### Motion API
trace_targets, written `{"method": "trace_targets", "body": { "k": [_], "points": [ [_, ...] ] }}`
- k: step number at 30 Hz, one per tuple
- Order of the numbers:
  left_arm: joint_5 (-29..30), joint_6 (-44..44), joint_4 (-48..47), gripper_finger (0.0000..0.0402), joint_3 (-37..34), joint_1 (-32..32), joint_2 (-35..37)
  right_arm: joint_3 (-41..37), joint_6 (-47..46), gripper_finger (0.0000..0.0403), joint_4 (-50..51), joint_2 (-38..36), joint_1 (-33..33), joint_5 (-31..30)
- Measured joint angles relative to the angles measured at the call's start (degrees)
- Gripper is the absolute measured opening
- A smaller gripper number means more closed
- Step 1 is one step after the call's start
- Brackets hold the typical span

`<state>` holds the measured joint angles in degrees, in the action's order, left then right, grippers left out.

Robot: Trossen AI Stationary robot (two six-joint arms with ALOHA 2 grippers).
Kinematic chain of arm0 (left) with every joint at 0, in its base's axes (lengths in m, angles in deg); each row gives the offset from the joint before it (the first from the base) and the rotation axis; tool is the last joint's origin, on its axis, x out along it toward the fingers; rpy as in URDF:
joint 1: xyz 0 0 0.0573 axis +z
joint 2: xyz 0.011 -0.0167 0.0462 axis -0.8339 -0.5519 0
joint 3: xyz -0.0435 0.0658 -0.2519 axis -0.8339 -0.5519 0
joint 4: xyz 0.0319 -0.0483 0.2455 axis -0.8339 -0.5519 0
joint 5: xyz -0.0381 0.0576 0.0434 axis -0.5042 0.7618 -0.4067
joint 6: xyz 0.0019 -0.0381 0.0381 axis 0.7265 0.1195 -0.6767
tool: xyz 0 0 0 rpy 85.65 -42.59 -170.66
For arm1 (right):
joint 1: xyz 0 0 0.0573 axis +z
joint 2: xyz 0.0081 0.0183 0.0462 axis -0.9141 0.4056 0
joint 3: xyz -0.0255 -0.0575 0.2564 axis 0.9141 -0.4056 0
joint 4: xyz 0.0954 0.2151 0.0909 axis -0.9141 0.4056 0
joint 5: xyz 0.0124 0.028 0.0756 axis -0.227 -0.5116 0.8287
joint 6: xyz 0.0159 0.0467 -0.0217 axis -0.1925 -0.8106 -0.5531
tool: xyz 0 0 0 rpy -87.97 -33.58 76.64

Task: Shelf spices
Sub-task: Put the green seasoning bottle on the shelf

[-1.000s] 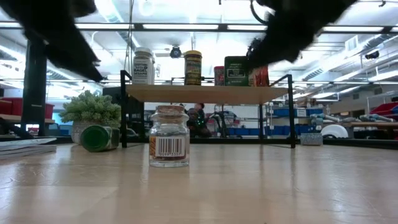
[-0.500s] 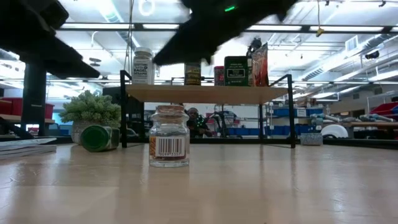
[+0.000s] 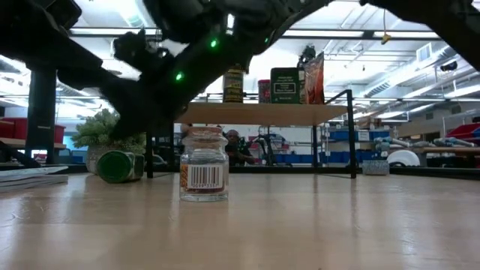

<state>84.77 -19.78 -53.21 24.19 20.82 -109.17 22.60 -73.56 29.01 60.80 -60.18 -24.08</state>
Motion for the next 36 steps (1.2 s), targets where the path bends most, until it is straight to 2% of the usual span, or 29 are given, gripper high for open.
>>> {"method": "trace_targets", "body": {
  "k": [3,6,12,15,24,33,36],
  "points": [
    [-0.02,-1.23,-0.04,0.0387,0.00,0.00,-0.04,0.09,1.94,0.0001,-3.62,1.75,-1.27,-0.09],
    [-0.15,-1.81,-0.13,0.0387,0.00,0.00,-0.02,0.04,1.85,0.0001,-2.41,2.05,-2.27,0.67],
    [-1.02,-2.90,-0.29,0.0386,0.00,0.00,-0.04,0.55,-2.14,0.0001,7.08,1.11,-2.89,2.75],
    [-1.04,-2.90,-0.25,0.0386,0.00,0.00,-0.12,0.45,-3.75,0.0000,15.90,-0.77,-1.86,3.68],
    [-1.03,-2.90,-0.20,0.0386,0.00,0.04,-0.14,-0.39,-8.51,0.0000,43.76,-12.23,2.52,4.64],
    [-3.27,-1.02,0.00,0.0386,0.00,0.04,-0.19,-0.19,-10.58,0.0000,57.91,-26.75,6.33,-4.44],
    [-3.28,-1.12,1.21,0.0386,0.00,0.04,-0.43,0.01,-13.96,0.0003,63.77,-30.27,6.88,-5.01]
  ]
}}
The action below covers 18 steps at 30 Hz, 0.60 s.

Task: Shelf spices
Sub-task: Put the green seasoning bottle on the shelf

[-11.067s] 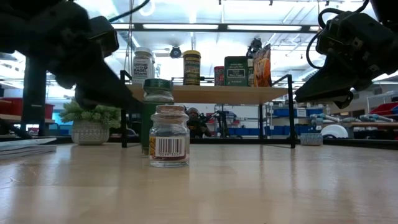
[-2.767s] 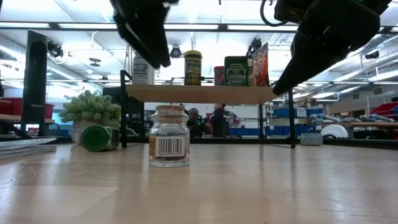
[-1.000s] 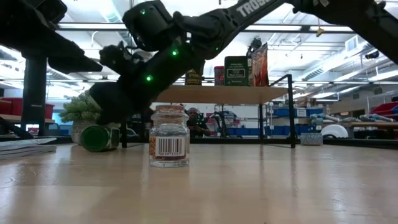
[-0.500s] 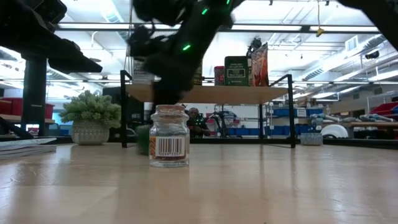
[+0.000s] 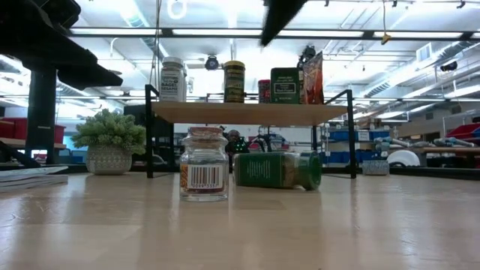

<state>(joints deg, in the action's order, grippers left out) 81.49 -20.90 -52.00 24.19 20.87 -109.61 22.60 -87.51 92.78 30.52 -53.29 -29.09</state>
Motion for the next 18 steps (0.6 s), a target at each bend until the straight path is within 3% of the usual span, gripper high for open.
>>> {"method": "trace_targets", "body": {
  "k": [5,8,11,18],
  "points": [
    [0.00,-0.08,0.56,0.0386,0.00,0.01,-1.22,-0.51,-11.74,0.0007,12.75,-1.91,0.30,-0.07],
    [-0.06,-0.03,1.50,0.0386,0.00,0.02,-2.36,-5.05,-17.97,0.0005,15.15,-3.37,0.56,-0.67],
    [-1.10,0.15,3.09,0.0386,0.00,0.09,-3.94,-14.07,-21.72,0.0007,9.67,-5.36,1.79,-2.96],
    [-12.26,-0.24,8.23,0.0386,0.00,5.30,-8.62,-38.63,-33.76,0.0037,-13.16,-13.79,7.12,-5.79]
  ]
}}
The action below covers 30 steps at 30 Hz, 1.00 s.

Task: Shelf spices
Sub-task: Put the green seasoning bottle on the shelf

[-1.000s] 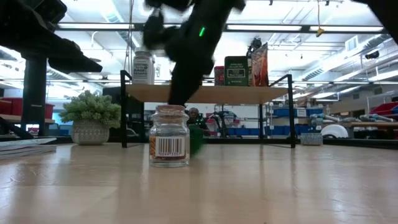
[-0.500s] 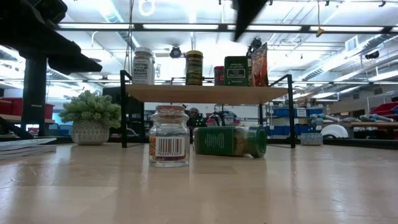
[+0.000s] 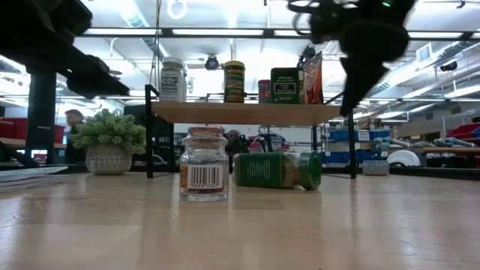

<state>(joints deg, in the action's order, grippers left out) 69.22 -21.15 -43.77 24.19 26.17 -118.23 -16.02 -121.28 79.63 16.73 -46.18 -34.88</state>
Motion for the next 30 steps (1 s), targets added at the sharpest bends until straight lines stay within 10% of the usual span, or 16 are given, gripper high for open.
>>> {"method": "trace_targets", "body": {
  "k": [22,30],
  "points": [
    [-12.36,-4.71,10.93,0.0386,0.00,10.16,-9.28,-31.72,-9.23,0.0273,-59.06,-4.03,5.67,-2.25],
    [-12.36,-5.82,11.05,0.0386,0.00,10.52,-9.28,-32.10,-8.79,0.0333,-60.42,-4.03,4.84,-0.16]
  ]
}}
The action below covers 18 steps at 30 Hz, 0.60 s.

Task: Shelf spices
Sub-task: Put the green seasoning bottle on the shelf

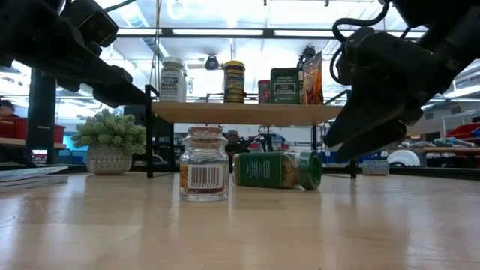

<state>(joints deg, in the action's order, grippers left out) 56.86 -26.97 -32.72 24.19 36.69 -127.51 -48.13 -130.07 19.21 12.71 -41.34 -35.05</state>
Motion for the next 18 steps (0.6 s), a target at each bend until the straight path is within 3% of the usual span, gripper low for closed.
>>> {"method": "trace_targets", "body": {
  "k": [8,13,18],
  "points": [
    [0.02,0.00,0.20,0.0386,0.00,0.01,0.00,1.02,1.70,0.0324,0.62,0.04,-0.37,3.18],
    [0.18,-0.53,0.35,0.0386,0.00,0.00,0.02,5.47,8.23,0.0310,3.32,0.04,-0.46,3.21],
    [4.06,-6.08,3.30,0.0386,0.00,0.02,0.04,9.69,15.71,0.0307,4.65,0.04,-0.66,0.95]
  ]
}}
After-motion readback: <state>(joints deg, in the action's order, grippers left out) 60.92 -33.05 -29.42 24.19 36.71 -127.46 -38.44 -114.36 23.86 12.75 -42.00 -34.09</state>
